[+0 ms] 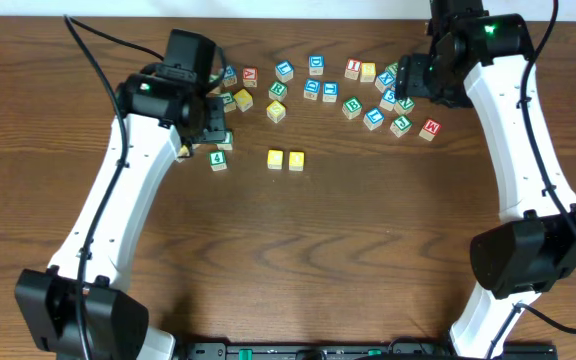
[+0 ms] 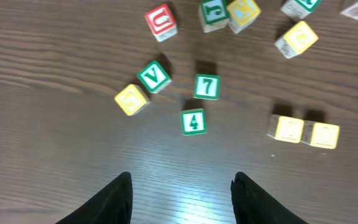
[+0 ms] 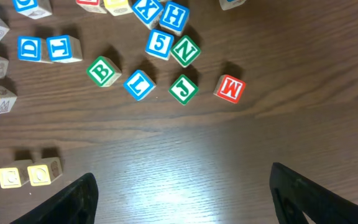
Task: Spell out CORL
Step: 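Lift the left gripper away and back toward the upper left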
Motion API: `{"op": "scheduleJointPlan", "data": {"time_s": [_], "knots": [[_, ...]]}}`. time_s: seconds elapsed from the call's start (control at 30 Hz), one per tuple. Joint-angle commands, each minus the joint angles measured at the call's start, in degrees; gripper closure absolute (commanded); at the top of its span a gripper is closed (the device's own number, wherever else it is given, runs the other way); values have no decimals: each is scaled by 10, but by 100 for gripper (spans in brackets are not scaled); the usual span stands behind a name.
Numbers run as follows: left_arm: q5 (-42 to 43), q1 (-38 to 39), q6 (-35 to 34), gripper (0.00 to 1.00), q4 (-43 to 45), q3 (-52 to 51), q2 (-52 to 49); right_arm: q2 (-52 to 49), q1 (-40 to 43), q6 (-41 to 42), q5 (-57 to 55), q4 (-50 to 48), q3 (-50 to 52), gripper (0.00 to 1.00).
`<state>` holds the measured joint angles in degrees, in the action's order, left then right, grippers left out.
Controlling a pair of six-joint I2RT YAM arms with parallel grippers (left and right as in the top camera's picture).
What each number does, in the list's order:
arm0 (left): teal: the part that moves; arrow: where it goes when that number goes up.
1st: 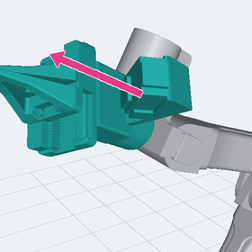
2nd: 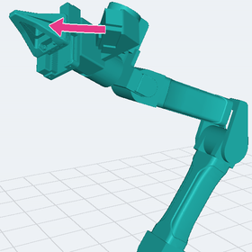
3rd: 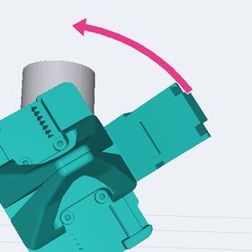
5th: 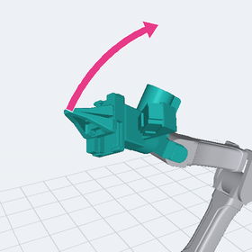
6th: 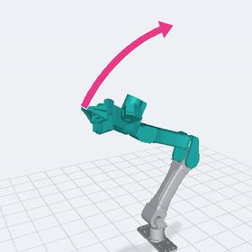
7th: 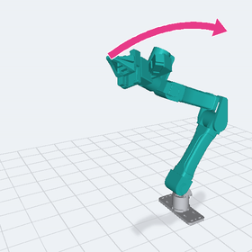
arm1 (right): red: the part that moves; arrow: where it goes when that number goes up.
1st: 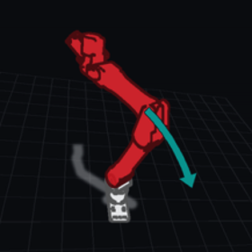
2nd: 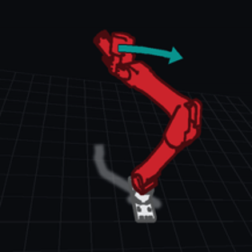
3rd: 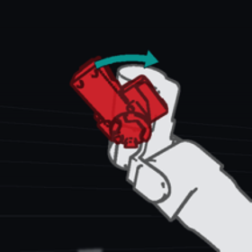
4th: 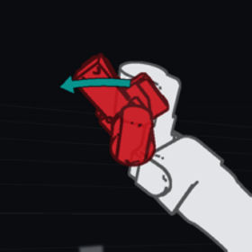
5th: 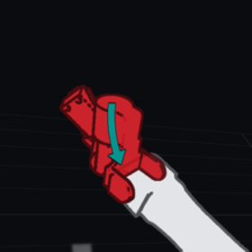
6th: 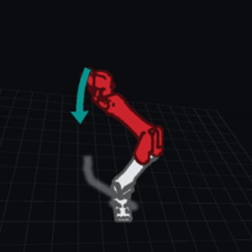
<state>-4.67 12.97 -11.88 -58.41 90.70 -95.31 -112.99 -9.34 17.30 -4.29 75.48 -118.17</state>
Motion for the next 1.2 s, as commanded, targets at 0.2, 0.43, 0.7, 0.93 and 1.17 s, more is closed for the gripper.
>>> {"op": "scheduleJointPlan", "data": {"time_s": [0.2, 0.43, 0.7, 0.93, 1.17], "knots": [[-5, -39, 53, 49, -3, 15, 9, -2, -8, 11, 2, -10, -10, 20], [-3, -49, 52, 49, -3, 14, 9, -6, -8, 11, 2, -14, -10, 21], [-3, -49, -5, 48, -6, 14, 9, -6, -9, 13, 2, -42, -10, 23], [-3, -49, -9, 48, -7, 11, 9, -6, -8, 13, 2, -57, -10, 23], [-3, -49, -9, 48, -7, 7, 9, -6, -11, 13, 4, -73, -10, 24]]}}
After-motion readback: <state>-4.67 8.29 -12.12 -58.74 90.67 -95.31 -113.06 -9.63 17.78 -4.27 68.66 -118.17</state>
